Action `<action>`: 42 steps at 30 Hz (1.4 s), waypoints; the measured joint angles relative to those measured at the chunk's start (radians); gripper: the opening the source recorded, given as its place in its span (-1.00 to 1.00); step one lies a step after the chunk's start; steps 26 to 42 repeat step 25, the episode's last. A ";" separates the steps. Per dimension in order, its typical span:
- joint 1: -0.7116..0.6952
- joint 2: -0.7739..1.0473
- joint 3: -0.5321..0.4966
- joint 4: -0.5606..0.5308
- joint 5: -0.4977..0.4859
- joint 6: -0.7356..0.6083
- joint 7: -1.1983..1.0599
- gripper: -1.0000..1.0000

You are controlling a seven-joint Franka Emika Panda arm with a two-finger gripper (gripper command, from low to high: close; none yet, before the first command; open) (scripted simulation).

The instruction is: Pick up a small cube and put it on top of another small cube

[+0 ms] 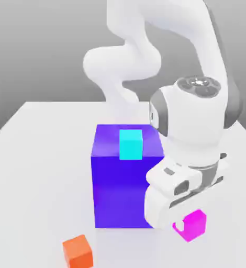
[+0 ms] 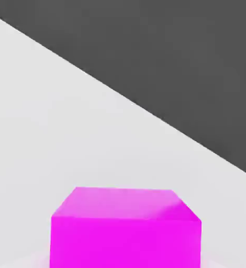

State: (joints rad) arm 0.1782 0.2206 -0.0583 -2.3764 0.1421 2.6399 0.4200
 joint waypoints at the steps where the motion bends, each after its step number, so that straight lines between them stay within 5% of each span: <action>1: -0.027 0.007 -0.022 0.021 0.015 -0.012 0.003 -1.00; 14: -0.365 0.207 -0.284 0.232 0.141 -0.097 0.054 -1.00; 15: -0.397 0.260 -0.283 0.255 0.164 -0.078 0.048 1.00; 42: -0.389 0.200 -0.333 0.268 0.117 -0.155 0.089 1.00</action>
